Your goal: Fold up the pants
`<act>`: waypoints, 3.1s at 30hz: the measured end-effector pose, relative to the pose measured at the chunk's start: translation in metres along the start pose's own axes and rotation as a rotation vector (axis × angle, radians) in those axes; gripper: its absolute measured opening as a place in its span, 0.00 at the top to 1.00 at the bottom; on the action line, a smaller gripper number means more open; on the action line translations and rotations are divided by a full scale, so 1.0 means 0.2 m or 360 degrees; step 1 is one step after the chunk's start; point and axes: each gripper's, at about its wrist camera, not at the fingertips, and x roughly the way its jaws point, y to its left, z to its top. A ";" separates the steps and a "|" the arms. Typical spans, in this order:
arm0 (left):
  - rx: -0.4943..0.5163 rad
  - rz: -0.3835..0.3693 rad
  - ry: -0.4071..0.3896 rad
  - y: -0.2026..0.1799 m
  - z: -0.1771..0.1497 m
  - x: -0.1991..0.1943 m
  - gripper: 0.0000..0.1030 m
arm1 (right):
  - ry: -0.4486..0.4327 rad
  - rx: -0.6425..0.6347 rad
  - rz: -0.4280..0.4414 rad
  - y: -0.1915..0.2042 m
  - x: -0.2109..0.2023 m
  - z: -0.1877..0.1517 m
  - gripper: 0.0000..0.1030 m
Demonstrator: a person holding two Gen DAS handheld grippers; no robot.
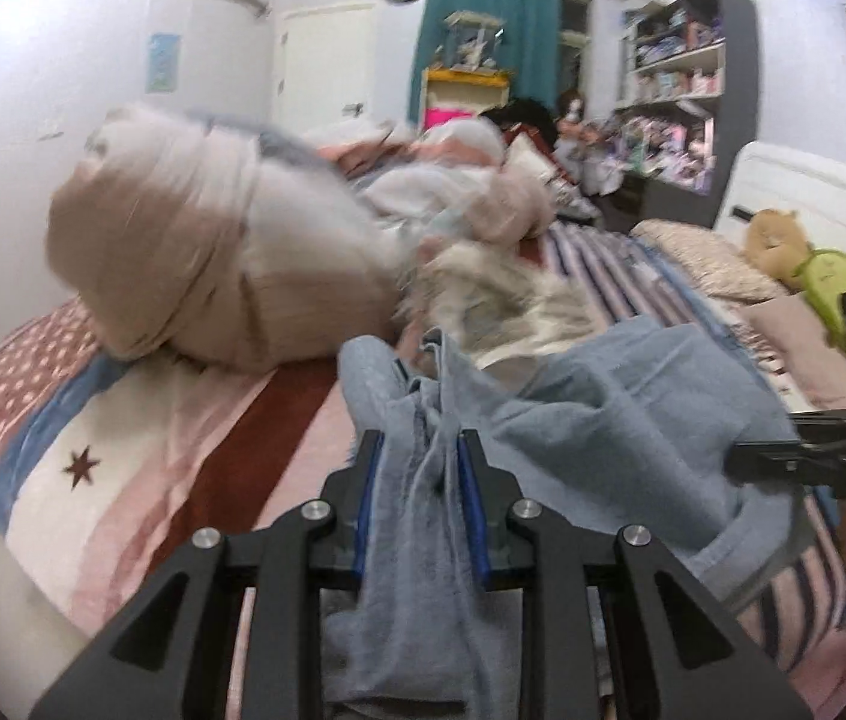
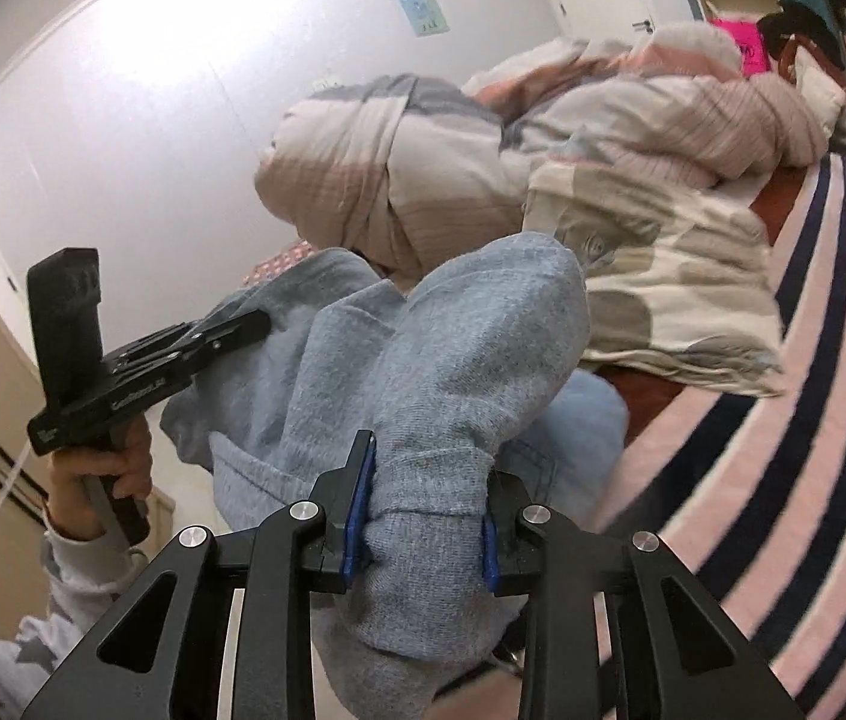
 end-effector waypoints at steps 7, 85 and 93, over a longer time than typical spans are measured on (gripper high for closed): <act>-0.0031 0.0073 0.0119 0.09 -0.15 0.21 0.84 | 0.0171 0.0100 -0.0083 -0.14 0.15 -0.15 0.75; 0.0215 -0.0265 -0.0407 -1.68 -0.40 -0.71 0.01 | -0.0715 0.0060 -0.1027 -0.10 -1.64 -1.13 0.01; 0.0213 -0.0269 -0.0411 -1.68 -0.40 -0.71 0.01 | -0.0726 0.0070 -0.1032 -0.09 -1.65 -1.12 0.01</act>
